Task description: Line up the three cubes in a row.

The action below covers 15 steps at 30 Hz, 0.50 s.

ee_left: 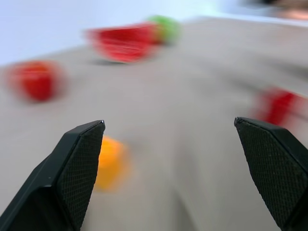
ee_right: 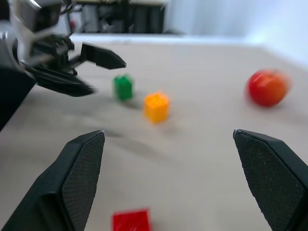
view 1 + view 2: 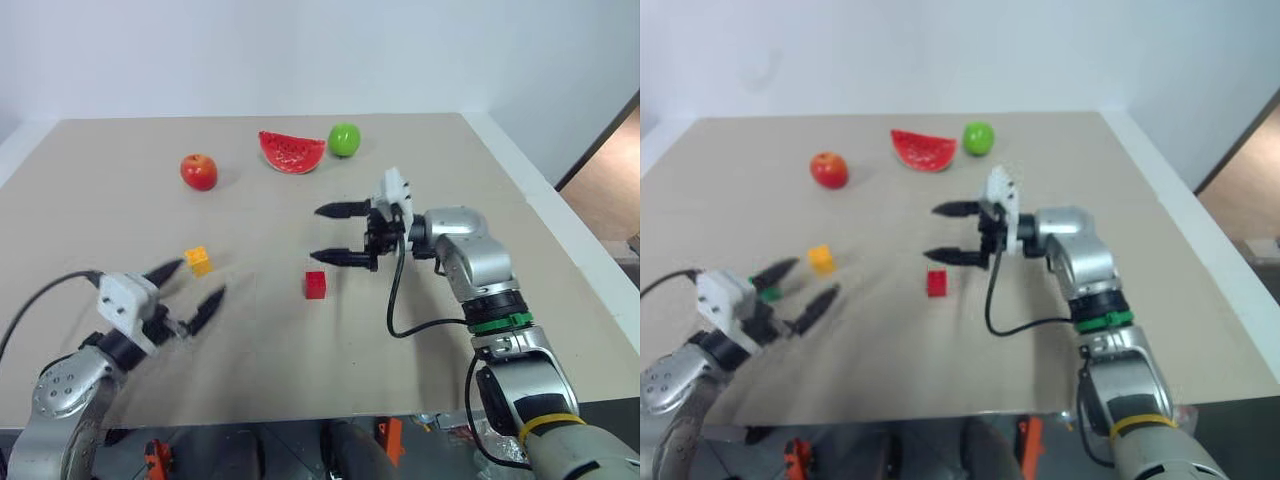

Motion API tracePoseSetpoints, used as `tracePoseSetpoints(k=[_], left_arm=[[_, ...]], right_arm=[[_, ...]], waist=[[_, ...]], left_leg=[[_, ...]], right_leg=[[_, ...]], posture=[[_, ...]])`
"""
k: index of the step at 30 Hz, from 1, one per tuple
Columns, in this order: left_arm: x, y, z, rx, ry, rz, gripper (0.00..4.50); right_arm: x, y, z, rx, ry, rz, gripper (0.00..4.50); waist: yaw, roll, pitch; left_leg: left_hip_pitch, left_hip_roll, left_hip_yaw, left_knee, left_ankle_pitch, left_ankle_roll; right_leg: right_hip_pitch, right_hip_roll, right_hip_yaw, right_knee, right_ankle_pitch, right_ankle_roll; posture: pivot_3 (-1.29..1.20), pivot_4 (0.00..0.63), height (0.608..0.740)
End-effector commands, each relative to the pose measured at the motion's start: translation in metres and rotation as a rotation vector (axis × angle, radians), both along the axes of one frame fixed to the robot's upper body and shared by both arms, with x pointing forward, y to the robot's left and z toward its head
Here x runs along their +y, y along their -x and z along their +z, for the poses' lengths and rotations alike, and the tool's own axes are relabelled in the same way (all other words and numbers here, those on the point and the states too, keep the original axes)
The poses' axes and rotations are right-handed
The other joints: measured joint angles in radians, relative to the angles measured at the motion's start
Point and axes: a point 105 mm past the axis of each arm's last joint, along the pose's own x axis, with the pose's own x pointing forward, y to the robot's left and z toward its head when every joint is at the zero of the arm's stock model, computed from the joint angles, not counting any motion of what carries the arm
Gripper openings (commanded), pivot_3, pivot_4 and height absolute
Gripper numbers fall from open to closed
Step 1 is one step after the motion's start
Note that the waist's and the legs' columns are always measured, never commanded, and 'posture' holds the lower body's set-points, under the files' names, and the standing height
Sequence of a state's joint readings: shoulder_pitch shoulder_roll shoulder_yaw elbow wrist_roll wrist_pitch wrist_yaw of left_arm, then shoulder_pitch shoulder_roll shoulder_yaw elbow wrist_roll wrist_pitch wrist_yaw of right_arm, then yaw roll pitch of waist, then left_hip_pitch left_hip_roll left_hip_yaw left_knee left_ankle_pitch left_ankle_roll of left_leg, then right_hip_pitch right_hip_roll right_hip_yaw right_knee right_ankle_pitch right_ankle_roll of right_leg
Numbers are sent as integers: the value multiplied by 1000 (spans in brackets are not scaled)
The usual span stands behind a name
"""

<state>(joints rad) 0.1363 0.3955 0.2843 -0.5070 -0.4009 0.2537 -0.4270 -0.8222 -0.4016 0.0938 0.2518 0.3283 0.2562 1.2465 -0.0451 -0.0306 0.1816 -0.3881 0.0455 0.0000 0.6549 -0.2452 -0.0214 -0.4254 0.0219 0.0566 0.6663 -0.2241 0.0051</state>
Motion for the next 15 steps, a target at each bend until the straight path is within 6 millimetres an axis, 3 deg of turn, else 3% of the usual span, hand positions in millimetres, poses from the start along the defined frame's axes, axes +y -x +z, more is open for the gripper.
tracePoseSetpoints(k=[1,5,8,12,15], left_arm=[[6,-11,-6,27,42,184,4500],[-4,-19,-5,12,115,272,4500],[8,-18,1,-9,138,380,4500],[34,-2,11,-41,208,515,4500],[42,10,4,-8,199,545,4500]], right_arm=[[-5,6,11,-45,-44,-33,4454],[-9,8,4,-44,-37,-59,4454],[-11,9,2,-44,-35,-71,4454],[-13,9,1,-55,-32,-89,4454],[-14,8,-1,-53,-31,-95,4454]], waist=[[0,0,0],[0,0,0],[-1,0,0],[-3,0,0],[-2,0,0]], left_leg=[[0,0,0,0,0,0],[-1,-2,1,0,0,0],[-1,-2,1,0,0,0],[0,0,2,0,0,0],[0,1,1,0,0,0]], right_leg=[[0,0,0,0,0,0],[0,-2,1,-1,0,1],[0,-2,2,-1,1,2],[0,1,3,0,1,1],[0,2,3,0,1,1]], posture=[[0,150,740],[0,150,740],[0,150,740],[0,150,740],[0,150,740]])
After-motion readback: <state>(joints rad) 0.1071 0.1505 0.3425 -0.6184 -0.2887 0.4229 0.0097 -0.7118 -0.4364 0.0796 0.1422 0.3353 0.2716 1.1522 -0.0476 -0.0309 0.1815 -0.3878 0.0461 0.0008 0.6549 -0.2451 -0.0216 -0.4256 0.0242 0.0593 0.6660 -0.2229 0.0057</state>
